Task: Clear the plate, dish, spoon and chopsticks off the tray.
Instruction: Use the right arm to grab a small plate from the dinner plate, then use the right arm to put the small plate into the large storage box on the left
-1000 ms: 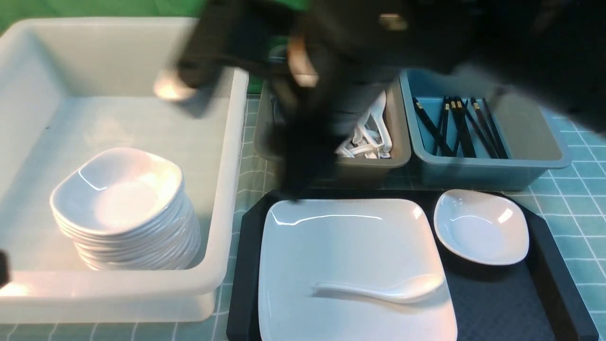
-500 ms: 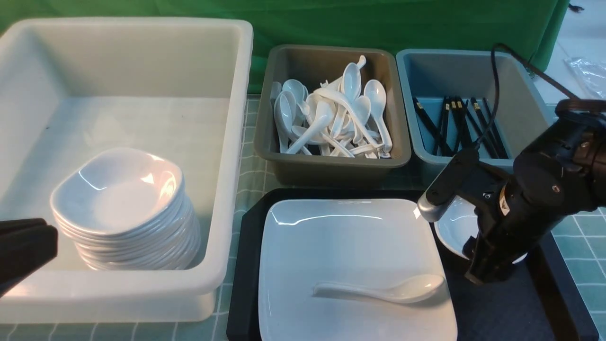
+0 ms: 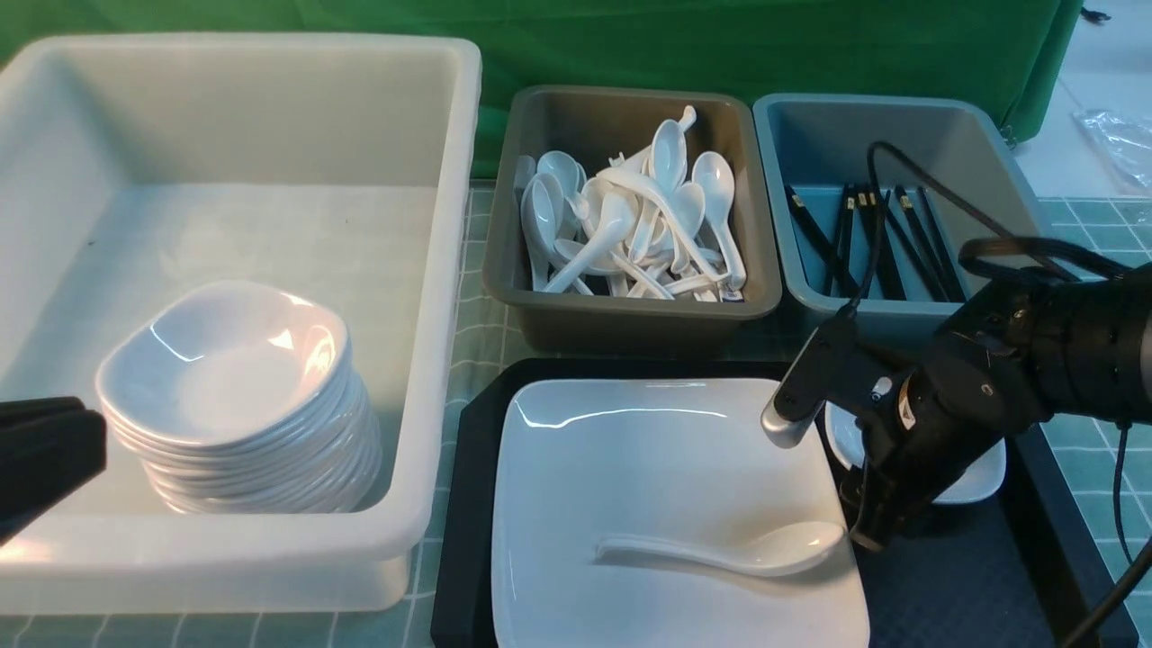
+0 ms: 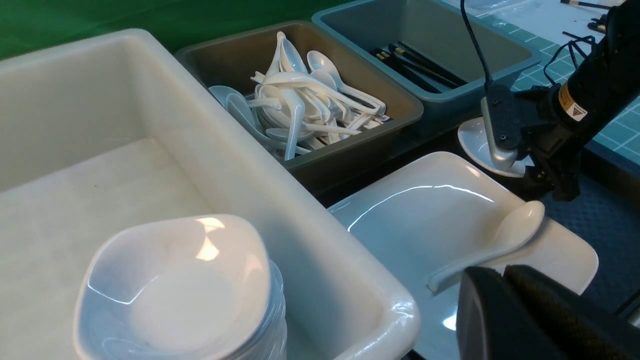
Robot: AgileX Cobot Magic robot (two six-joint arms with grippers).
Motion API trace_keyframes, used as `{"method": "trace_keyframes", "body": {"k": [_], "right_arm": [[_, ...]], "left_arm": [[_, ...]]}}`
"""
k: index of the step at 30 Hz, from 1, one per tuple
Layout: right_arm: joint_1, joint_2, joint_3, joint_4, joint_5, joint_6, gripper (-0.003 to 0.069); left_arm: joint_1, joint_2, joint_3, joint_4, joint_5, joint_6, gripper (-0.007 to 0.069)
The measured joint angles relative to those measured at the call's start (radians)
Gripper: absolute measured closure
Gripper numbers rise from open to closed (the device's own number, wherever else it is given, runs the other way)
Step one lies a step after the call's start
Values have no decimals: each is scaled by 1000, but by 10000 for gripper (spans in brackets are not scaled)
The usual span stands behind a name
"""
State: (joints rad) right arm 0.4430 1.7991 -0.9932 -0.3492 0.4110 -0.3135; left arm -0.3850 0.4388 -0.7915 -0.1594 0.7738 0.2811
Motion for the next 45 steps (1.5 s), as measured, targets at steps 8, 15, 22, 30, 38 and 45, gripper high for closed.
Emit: {"method": "trace_keyframes", "body": {"k": [8,15,22,30,38,45], "right_arm": [[0,10,0,-10,-35,-11,285],[6,-3,-6,-43,22,-13,487],[149,-168,-90,37,353,145,597],[510,-263,-474,64,293,219,599],[685,33,-820,81,216,96,599],[726,296,-1068,84,236,43,588]], "left_arm": [[0,0,0,5,35,43,607],[0,0,0,9,37,65,607],[0,0,0,15,60,76,607],[0,-11,-3,266,72,-108,607],[0,-145,-61,501,229,-304,607],[0,-203,-64,417,316,-310,607]]}}
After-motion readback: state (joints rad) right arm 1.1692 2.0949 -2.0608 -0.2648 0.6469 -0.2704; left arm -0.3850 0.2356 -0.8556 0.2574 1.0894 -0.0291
